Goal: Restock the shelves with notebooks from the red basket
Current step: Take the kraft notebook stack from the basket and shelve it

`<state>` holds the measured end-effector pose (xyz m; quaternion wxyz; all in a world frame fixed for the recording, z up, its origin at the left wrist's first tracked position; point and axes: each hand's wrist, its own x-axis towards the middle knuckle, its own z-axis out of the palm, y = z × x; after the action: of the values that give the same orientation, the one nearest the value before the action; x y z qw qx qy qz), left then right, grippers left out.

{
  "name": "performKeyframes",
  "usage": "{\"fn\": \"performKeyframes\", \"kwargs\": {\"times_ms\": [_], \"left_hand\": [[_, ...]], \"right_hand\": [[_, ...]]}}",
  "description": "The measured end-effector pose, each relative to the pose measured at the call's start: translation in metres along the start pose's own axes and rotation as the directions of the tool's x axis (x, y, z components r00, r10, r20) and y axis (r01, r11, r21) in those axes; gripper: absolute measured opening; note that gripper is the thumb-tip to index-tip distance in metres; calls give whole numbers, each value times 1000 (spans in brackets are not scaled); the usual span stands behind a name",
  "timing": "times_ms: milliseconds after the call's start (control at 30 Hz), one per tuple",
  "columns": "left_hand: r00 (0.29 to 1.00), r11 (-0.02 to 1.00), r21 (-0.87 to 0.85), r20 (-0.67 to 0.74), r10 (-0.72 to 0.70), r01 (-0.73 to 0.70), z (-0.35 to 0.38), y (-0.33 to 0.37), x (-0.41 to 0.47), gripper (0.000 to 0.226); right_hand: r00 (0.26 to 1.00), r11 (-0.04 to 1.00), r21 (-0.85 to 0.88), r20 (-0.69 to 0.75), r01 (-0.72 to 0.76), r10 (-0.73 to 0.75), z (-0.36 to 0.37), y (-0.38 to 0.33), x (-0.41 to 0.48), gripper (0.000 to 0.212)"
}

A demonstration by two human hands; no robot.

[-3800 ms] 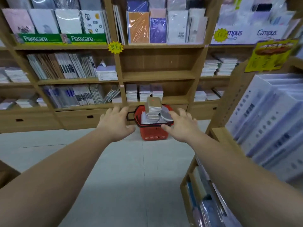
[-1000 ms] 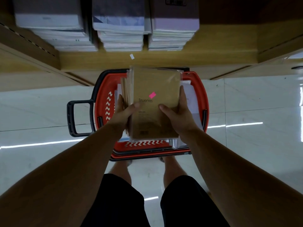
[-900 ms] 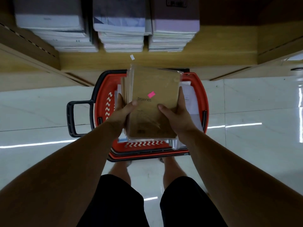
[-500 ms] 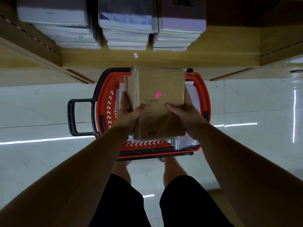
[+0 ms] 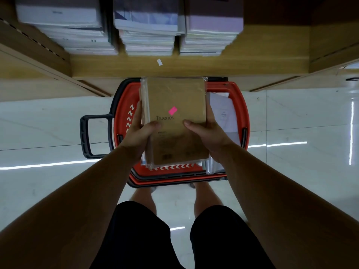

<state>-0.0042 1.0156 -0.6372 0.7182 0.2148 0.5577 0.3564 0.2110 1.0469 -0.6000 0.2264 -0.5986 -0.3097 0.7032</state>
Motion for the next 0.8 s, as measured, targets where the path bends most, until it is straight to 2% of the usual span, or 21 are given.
{"fn": "performKeyframes", "kwargs": {"times_ms": [100,233,400,600,733,800], "left_hand": [[1000,1000,-13,14,4,-4,-2,0,0,83],[1000,1000,-12,2,-10,10,-14,1,1,86],[999,998,-51,-35,-37,36,-32,2,-7,80],[994,992,-66,-12,-110,109,-36,4,-7,80],[995,993,-60,28,-97,99,-38,6,-2,88],[996,995,-56,34,-80,82,-36,7,-2,89]], "right_hand": [[1000,999,25,7,-19,19,1,-1,-1,82],[997,991,110,15,-76,75,4,3,3,72],[992,984,130,53,-122,116,17,10,4,74],[971,949,212,-3,-234,240,29,7,10,59],[972,956,179,22,-233,233,28,1,16,57],[983,974,135,32,-184,181,26,-2,17,63]]}}
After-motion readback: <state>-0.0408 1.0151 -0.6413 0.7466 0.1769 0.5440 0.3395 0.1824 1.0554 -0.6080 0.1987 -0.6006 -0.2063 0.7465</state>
